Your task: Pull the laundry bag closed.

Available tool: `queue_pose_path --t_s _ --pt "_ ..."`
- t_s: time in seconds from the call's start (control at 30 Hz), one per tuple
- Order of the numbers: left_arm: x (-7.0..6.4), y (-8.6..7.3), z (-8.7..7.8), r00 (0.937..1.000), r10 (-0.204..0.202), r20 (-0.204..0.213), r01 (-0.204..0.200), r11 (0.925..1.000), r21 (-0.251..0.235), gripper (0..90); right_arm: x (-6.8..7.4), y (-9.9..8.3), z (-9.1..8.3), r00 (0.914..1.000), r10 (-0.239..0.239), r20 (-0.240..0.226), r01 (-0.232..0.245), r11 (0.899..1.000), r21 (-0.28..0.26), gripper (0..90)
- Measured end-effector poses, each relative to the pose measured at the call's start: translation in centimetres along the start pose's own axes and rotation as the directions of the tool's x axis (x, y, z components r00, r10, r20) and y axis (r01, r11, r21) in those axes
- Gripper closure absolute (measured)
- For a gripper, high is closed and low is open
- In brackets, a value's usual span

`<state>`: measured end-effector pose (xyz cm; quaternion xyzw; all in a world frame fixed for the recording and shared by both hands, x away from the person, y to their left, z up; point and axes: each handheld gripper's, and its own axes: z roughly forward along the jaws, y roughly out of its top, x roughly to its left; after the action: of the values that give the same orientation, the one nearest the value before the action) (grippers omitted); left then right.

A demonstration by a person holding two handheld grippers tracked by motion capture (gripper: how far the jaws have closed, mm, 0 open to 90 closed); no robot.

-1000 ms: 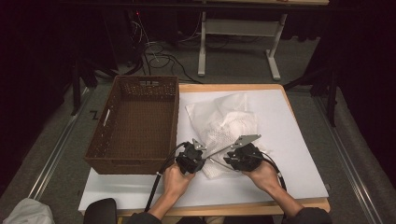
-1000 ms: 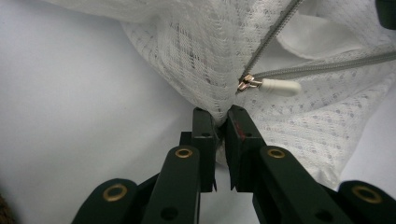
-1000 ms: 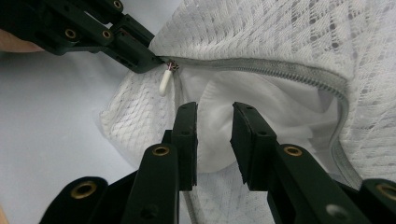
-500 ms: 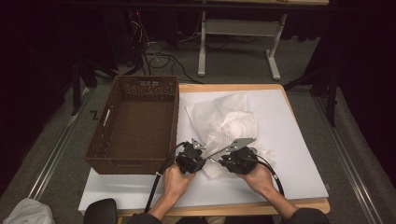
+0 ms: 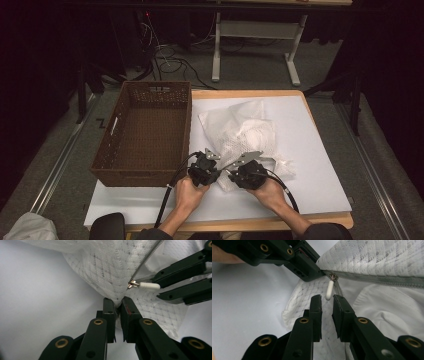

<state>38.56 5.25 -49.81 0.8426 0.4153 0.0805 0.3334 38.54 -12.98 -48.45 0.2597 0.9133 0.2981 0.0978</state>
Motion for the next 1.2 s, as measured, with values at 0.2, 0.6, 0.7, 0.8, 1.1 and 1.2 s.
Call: queue_pose_path --t_s 0.2,0.6,0.7,0.8,1.1,1.2 --pt "-0.1 0.0 0.1 1.0 0.002 0.001 -0.002 1.0 0.003 82.5 -0.1 0.1 0.5 0.9998 0.019 0.009 -0.019 1.0 -0.005 80.7" --pt "-0.2 -0.2 0.3 1.0 0.008 0.0 -0.008 0.9999 0.015 82.2 -0.3 0.5 1.1 0.9994 0.028 0.022 -0.028 1.0 -0.011 86.0" --pt "-0.2 -0.2 0.4 1.0 0.009 0.0 -0.009 0.9998 0.017 82.2 -0.4 0.5 1.2 0.9994 0.029 0.021 -0.029 1.0 -0.01 85.9" --pt "-0.2 -0.2 0.4 0.9999 0.011 -0.001 -0.011 0.9998 0.018 82.1 -0.5 0.6 1.4 0.9993 0.032 0.02 -0.032 0.999 -0.008 85.9" --pt "-0.2 -0.3 0.4 0.9999 0.014 0.004 -0.014 0.9997 0.021 81.9 -0.4 0.7 2.0 0.9989 0.031 0.035 -0.031 0.999 0.005 85.7" --pt "-0.2 -0.3 0.5 0.9999 0.017 0.001 -0.017 0.9997 0.019 80.8 -0.5 0.7 1.9 0.9992 0.02 0.034 -0.021 1.0 0.01 86.4"
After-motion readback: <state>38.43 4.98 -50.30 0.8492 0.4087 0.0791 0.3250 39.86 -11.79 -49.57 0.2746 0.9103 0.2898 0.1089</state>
